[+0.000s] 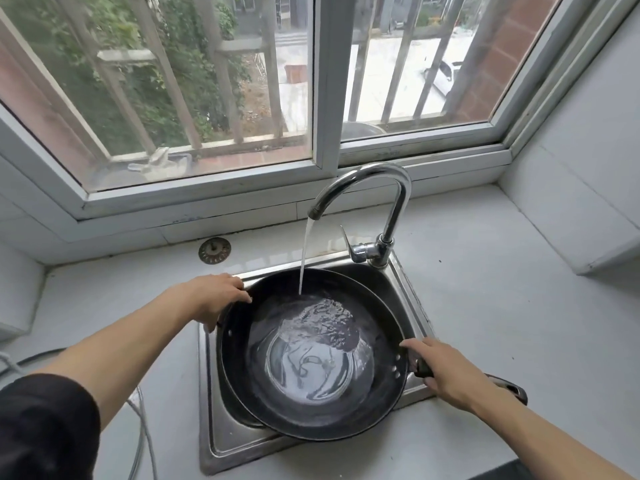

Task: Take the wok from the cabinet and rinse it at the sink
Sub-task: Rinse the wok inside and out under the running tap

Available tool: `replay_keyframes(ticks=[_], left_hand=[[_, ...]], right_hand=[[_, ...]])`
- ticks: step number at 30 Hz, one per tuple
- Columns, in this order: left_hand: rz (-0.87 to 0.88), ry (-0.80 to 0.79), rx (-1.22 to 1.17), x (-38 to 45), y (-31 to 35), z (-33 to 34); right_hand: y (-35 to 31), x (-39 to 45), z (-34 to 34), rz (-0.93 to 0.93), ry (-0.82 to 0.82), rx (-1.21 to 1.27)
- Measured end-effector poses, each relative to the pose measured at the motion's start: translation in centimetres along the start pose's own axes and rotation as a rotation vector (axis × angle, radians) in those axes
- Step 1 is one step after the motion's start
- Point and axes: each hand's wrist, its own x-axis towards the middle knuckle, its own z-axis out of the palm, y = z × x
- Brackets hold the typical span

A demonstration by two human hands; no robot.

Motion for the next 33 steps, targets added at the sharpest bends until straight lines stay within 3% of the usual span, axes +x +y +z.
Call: replay_keyframes(ticks=[10,24,33], left_hand=[[-0.004,0.153,-0.020,-0.7,0.2,2.4],[-0.066,0.336,-0.183,-2.3,3.0,6.2],[-0.064,0.456,-0.259,-1.0,4.4,4.4]], right_hand=[[0.3,0.9,-1.7,-0.009,0.073,0.034],[1.6,1.8,-7.2,-0.137,0.202,-0.152],[2.2,0.1,-10.4,-0.142,0.311,-0.309]])
